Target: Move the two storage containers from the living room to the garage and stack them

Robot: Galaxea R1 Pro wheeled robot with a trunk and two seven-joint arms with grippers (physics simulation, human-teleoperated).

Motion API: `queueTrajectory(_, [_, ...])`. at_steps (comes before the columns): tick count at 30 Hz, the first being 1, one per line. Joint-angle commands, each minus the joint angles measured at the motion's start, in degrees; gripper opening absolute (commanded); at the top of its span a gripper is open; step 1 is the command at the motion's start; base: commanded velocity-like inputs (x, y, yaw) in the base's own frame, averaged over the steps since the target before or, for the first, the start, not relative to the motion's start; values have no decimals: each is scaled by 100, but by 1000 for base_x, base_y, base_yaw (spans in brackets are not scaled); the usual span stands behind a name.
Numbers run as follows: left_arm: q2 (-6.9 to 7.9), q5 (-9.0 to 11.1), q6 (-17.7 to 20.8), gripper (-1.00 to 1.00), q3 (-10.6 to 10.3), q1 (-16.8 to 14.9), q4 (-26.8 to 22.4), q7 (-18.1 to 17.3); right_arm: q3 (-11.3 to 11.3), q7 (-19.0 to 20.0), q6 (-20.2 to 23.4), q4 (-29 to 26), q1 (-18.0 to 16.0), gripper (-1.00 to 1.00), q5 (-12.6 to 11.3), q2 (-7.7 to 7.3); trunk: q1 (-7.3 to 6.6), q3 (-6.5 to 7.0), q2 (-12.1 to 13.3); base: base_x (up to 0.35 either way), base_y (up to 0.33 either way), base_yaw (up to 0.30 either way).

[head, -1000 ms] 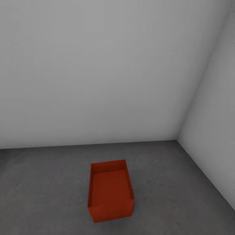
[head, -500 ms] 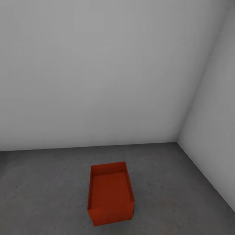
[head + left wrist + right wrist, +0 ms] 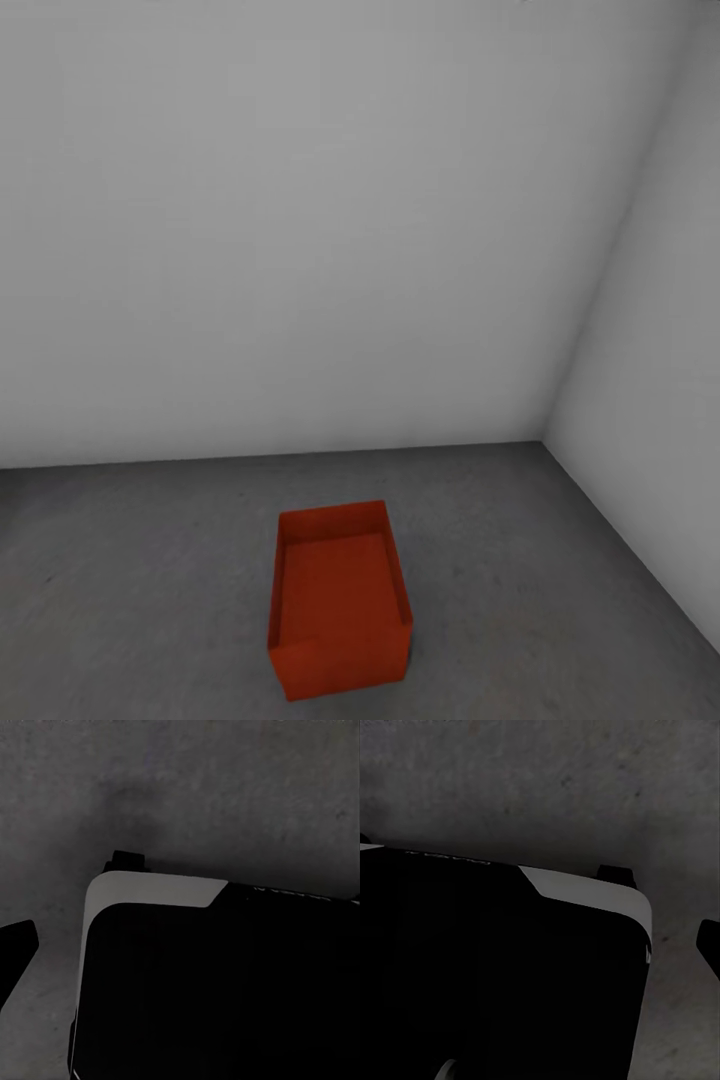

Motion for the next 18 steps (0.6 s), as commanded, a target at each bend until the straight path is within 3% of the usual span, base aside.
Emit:
queueTrajectory(1, [2,47,2,100,-7,-4,3,-25,42,34,-25,18,-5,100,-61,2,0,-5,-4,0,0,0])
queueTrajectory(18, [2,47,2,100,-7,-5,3,-25,45,34,-18,18,-5,100,-53,4,0,-1,-4,0,0,0])
